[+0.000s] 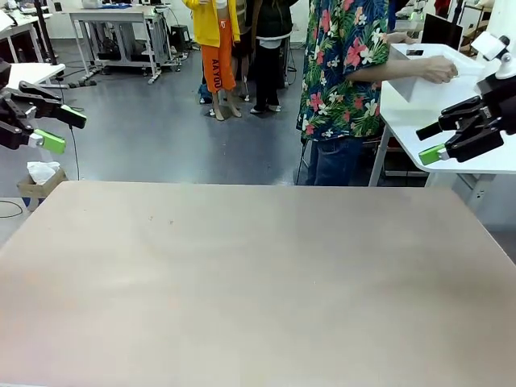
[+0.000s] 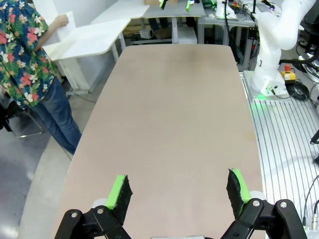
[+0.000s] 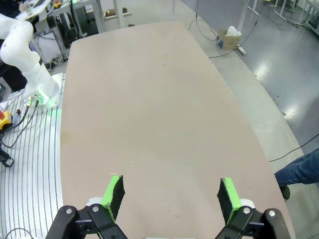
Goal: Stack the cups and store them in the basket.
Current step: Place the stack of Reusable plastic cups into the Pantry Basket.
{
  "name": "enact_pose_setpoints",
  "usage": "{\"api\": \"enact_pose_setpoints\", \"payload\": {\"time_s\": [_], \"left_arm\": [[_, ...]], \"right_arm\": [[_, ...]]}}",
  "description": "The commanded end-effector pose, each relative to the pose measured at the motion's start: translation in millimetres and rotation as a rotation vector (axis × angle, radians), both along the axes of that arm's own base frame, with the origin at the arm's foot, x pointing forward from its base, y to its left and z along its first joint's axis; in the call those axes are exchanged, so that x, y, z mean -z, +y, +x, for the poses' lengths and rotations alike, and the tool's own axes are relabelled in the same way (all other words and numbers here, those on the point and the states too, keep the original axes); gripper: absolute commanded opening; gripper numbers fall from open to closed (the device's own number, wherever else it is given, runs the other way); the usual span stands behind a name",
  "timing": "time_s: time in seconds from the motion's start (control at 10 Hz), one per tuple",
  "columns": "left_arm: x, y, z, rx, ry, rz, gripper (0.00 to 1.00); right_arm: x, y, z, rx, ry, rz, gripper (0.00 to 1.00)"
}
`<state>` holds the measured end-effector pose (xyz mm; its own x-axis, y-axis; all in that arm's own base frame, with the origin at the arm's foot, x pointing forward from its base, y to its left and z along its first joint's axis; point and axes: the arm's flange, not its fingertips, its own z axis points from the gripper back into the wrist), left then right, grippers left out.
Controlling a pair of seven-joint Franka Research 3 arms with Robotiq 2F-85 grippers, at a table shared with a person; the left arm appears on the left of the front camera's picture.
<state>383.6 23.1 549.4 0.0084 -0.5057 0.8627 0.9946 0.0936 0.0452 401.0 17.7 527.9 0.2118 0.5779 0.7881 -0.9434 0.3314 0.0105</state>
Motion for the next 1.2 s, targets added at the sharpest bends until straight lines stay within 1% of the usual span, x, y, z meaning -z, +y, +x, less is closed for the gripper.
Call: {"api": "enact_pose_setpoints", "payload": {"time_s": [0.0,1.1], "left_arm": [[-2.1,-0.9,1.0,0.002,0.004,0.000,1.00],[-2.1,-0.9,1.0,0.002,0.004,0.000,1.00]], "right_arm": [[-2.2,0.9,0.5,0.007,0.008,0.010,1.00],[-2.2,0.9,0.5,0.007,0.008,0.010,1.00]]}}
